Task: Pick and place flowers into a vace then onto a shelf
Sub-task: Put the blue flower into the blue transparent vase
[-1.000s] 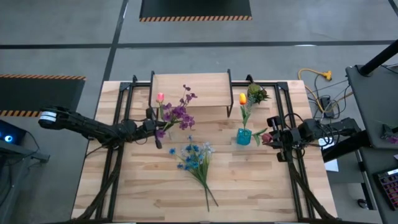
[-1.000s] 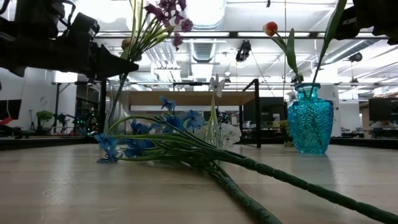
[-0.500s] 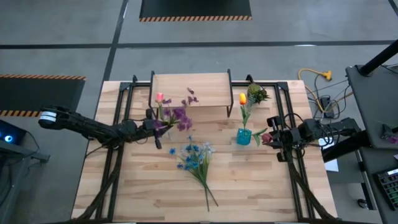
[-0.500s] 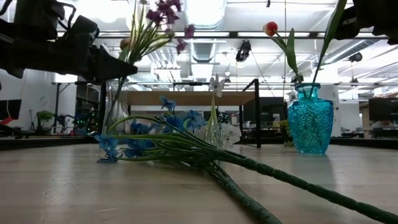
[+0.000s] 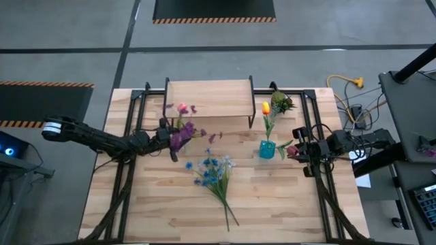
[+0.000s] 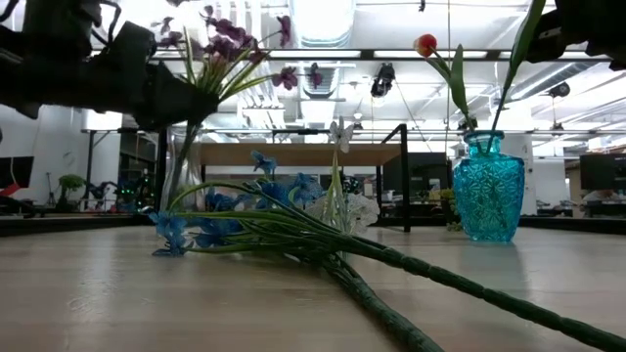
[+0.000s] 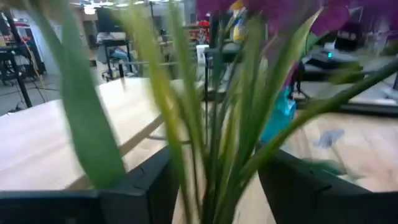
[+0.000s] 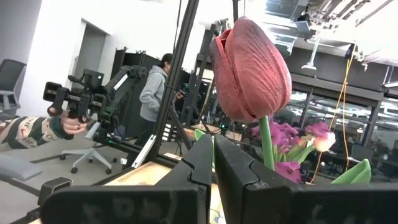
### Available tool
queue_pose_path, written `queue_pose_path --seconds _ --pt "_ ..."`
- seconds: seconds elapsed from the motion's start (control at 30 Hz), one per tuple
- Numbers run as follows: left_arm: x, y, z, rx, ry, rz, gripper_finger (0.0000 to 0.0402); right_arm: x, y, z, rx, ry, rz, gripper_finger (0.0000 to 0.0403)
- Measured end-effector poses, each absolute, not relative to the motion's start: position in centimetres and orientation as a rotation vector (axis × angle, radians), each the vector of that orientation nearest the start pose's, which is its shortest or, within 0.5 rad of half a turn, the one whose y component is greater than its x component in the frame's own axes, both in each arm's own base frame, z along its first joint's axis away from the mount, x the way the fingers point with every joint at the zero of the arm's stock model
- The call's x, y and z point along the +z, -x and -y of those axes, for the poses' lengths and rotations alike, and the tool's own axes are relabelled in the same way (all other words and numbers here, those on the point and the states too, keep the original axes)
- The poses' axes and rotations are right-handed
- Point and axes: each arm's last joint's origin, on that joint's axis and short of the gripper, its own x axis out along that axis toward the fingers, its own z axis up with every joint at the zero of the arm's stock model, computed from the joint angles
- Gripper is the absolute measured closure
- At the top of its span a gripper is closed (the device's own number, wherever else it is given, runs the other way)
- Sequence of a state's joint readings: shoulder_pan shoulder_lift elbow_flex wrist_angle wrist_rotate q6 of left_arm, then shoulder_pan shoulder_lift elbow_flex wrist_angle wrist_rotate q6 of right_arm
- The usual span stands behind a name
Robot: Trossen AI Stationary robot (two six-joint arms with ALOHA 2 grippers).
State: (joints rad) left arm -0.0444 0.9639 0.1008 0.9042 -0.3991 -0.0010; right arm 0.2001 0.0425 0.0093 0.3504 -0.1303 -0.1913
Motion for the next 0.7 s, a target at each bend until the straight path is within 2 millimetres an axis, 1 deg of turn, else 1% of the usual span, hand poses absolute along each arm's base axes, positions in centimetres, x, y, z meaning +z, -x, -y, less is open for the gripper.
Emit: queue_pose_path --seconds 0.17,0.3,0.43,0.53,0.63,0.7 --pt "18.7 -17.4 -0.4 0.355 0.012 0.064 0.0193 19.7 -9.2 -2.3 0.296 0.177 0.349 0.0394" --pt "19.2 -18.1 -0.3 0.354 -0.001 0.006 0.0177 19.7 -9.2 -2.3 0.296 0.177 0.348 0.0394" --pt "20.2 -18.9 -0.3 0.353 0.01 -0.055 0.0157 19.7 -9.2 -2.3 0.296 0.177 0.348 0.0394" --pt "21.2 -19.5 -0.2 0.353 0.009 -0.133 0.0139 19.7 -9.2 -2.3 0.298 0.166 0.346 0.0394" --pt "22.8 -20.0 -0.2 0.357 0.02 -0.253 0.0124 19.7 -9.2 -2.3 0.3 0.158 0.345 0.0394" --pt "24.3 -20.2 -0.2 0.363 0.028 -0.328 0.0119 19.7 -9.2 -2.3 0.3 0.158 0.344 0.0394"
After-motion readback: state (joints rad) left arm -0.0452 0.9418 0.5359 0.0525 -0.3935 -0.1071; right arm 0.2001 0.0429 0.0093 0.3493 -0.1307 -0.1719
